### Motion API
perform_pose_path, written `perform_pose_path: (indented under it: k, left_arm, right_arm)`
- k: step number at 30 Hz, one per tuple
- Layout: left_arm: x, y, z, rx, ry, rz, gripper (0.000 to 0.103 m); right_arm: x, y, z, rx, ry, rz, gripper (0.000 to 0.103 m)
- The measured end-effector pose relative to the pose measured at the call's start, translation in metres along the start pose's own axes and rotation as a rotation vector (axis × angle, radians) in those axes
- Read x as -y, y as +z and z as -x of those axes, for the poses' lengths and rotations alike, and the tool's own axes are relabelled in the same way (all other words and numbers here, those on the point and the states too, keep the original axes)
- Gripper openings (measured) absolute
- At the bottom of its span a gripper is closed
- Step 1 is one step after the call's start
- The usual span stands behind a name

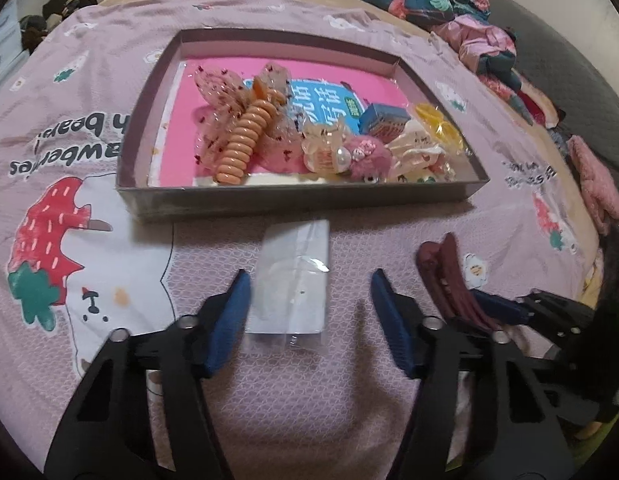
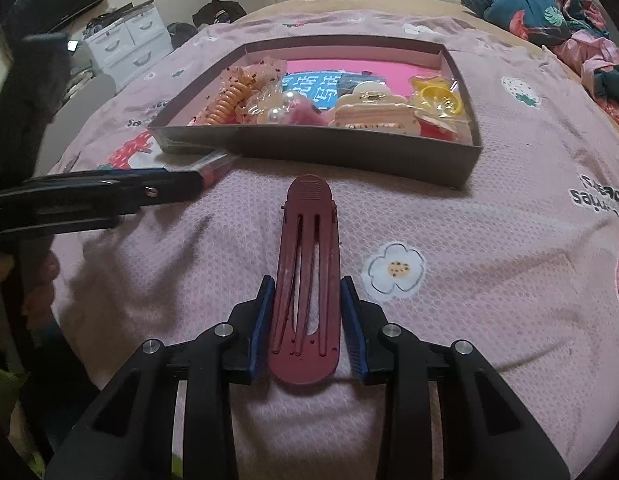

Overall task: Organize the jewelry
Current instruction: 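Grasp the clear plastic sleeve with the left tool while the right tool grasps the maroon hair clip, then carry the plastic sleeve and maroon clip into the box and open both tools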

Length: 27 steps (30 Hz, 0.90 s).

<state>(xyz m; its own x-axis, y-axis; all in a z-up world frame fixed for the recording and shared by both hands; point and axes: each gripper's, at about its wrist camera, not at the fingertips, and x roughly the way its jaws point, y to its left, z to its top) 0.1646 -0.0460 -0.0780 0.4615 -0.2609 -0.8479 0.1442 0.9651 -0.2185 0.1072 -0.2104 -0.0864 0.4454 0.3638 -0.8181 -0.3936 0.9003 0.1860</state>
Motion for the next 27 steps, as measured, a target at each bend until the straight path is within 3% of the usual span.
perform_pose_path:
  k: [1,2,12,27]
  left_arm:
    - [0.002,-0.001,-0.001,-0.001,0.01,-0.012,0.033]
    - [0.004,-0.003,-0.002,-0.003,0.015,-0.021,0.03]
    - [0.009,-0.012,0.014,0.031,0.033,-0.058,0.028]
    - [-0.004,-0.005,0.08,0.171,0.018,-0.016,0.028]
  right_arm:
    - [0.0,0.0,0.002,0.003,0.001,-0.001,0.032]
    - [0.001,-0.001,0.005,0.007,0.002,-0.003,0.032]
    - [-0.005,0.005,0.032,0.068,0.019,0.01,0.032]
    - [-0.037,0.032,0.069,0.159,0.059,0.085,0.032]
